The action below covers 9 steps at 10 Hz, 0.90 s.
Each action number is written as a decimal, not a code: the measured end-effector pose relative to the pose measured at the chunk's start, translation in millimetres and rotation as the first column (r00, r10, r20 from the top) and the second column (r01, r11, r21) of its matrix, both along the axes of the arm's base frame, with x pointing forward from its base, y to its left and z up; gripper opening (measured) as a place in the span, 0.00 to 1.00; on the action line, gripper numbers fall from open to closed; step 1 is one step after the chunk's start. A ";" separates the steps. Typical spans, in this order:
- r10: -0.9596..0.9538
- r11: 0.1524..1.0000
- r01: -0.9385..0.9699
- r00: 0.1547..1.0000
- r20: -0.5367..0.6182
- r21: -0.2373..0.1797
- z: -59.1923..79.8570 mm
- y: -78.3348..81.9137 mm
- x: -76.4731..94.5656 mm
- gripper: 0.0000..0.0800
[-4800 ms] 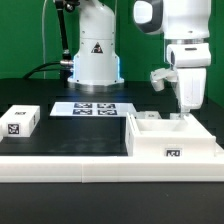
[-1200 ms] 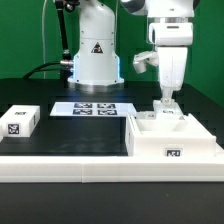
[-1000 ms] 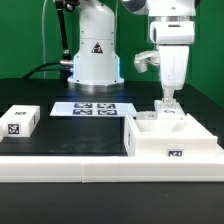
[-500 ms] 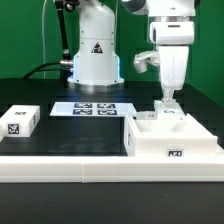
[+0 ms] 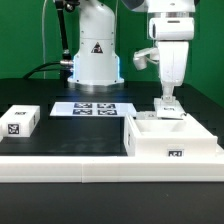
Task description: Assemble cabinet
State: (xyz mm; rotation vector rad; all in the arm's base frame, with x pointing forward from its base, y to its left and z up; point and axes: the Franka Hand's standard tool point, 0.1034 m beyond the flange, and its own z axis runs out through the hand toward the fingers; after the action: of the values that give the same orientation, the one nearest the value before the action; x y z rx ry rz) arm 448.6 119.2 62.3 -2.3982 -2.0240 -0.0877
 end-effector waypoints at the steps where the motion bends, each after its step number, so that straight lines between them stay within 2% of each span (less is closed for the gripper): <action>1: 0.000 1.000 0.000 1.000 0.000 0.000 -0.1 0.0 -0.1 0.09; 7: -0.009 1.000 0.009 1.000 -0.009 -0.006 1.6 -6.8 15.5 0.09; 9: -0.012 1.000 0.012 1.000 -0.011 -0.005 0.9 -6.7 15.5 0.09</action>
Offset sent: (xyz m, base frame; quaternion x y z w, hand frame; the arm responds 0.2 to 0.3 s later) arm 0.0151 -0.0022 0.0062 -0.0043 -0.0032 -0.0231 0.9997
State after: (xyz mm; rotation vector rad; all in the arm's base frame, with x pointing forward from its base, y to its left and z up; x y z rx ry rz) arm 464.1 112.5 63.2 -2.4092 -2.0078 -0.0696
